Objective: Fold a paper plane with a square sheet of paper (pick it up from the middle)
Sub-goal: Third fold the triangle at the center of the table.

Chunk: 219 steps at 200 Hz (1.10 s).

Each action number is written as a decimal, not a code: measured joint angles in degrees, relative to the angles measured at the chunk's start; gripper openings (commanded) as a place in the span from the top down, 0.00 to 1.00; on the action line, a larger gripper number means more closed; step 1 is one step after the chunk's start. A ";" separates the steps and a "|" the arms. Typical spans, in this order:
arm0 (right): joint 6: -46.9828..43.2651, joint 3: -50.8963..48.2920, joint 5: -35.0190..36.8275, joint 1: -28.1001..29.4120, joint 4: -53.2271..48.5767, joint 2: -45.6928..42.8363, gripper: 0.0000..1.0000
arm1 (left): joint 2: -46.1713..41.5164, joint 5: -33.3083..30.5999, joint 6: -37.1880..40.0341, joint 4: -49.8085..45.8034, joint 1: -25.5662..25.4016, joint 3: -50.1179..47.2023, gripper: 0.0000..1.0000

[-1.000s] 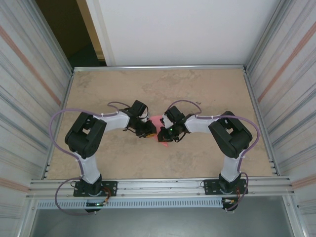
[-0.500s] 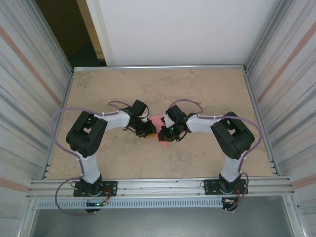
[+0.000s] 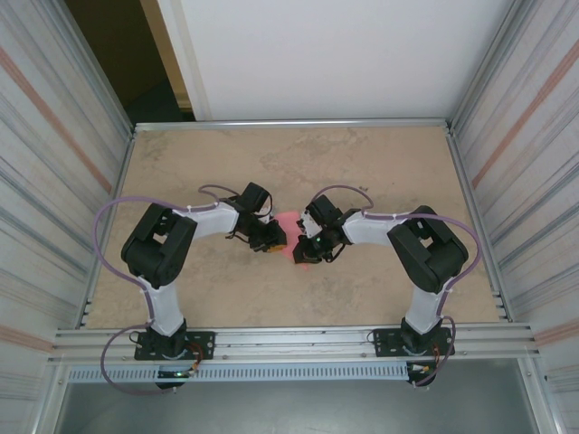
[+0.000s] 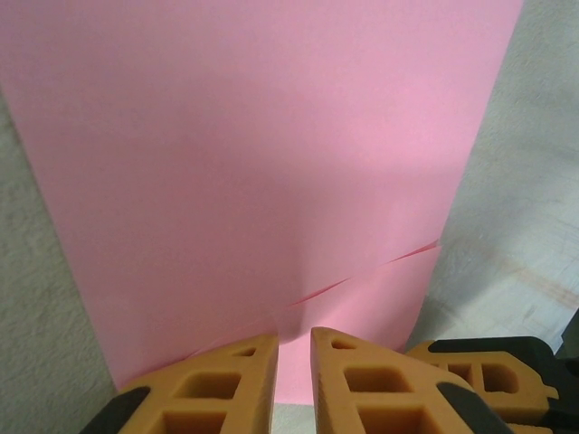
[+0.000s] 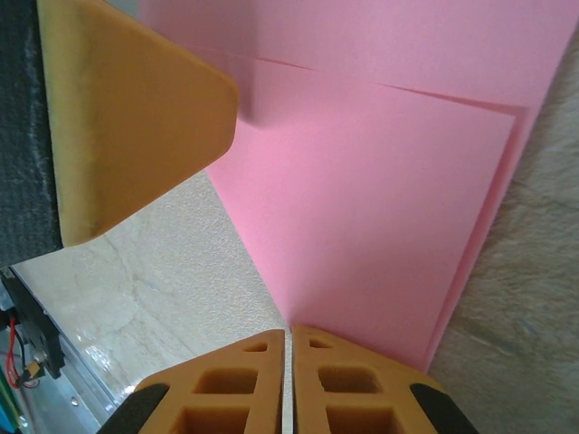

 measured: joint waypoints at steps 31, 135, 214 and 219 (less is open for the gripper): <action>-0.42 0.00 0.20 0.00 -0.35 0.00 0.91 | 0.22 0.17 0.22 -0.48 0.15 0.33 0.81; -1.95 -0.26 1.73 0.00 -2.58 -0.61 0.91 | 1.29 0.35 1.49 -2.86 0.26 1.99 0.80; -3.48 -3.17 1.73 -0.02 -3.52 -3.19 0.91 | 1.77 0.61 1.75 -3.89 0.48 2.73 0.81; -3.48 -3.43 1.73 -0.02 -3.76 -3.48 0.91 | 1.77 0.70 1.79 -3.91 0.48 2.73 0.81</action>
